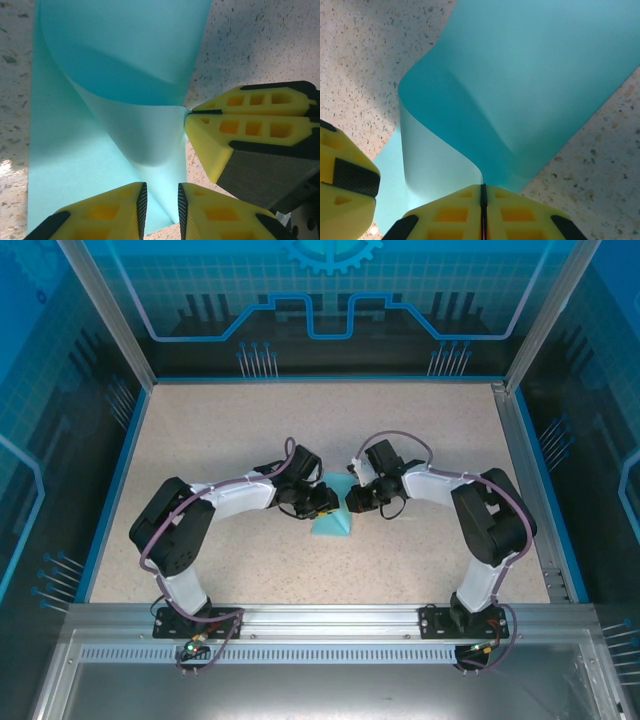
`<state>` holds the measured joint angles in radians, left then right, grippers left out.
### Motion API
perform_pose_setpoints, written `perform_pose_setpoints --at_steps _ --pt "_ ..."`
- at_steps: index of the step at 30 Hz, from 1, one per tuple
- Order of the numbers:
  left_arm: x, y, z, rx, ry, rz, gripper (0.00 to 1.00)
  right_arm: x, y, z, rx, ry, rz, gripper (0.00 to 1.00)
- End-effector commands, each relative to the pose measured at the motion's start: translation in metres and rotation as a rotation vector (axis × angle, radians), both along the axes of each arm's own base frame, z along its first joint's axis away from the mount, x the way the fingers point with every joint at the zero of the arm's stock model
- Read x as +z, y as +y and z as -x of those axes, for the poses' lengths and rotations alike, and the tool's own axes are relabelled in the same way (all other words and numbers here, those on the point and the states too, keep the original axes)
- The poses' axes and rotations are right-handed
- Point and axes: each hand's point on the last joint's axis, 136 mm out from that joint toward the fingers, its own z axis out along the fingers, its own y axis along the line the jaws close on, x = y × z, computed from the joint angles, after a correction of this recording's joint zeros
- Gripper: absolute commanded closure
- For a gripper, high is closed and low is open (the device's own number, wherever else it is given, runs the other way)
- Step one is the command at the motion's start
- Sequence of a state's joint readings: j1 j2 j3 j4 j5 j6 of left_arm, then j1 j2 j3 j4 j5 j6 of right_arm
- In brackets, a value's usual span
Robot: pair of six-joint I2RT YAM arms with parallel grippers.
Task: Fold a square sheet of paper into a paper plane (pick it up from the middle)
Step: Fold the triangle a second time at the center of the table.
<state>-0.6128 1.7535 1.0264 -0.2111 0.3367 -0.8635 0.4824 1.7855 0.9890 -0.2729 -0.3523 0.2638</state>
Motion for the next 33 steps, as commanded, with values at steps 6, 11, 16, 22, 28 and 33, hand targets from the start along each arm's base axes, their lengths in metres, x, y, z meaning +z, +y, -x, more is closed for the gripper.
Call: perform_pose_setpoints --at_steps 6,11,16,22,28,33 --pt "0.008 -0.009 -0.004 0.021 -0.012 0.037 0.77 -0.002 -0.002 -0.002 0.013 0.018 -0.004 0.91" --pt "0.007 -0.009 -0.004 0.035 -0.004 0.043 0.77 -0.004 -0.002 -0.002 0.01 0.021 -0.005 0.9" --pt "0.005 -0.013 -0.005 0.046 0.006 0.064 0.78 -0.005 -0.002 -0.003 0.007 0.024 -0.007 0.9" --pt "0.0 -0.016 -0.008 0.056 0.009 0.076 0.78 -0.008 -0.002 -0.003 0.007 0.029 -0.004 0.9" --pt "-0.007 -0.016 -0.009 0.062 0.019 0.071 0.78 -0.008 -0.003 -0.003 0.005 0.029 -0.005 0.9" --pt "-0.012 -0.017 -0.009 0.065 0.024 0.073 0.79 -0.009 -0.005 -0.005 -0.001 0.029 -0.001 0.9"
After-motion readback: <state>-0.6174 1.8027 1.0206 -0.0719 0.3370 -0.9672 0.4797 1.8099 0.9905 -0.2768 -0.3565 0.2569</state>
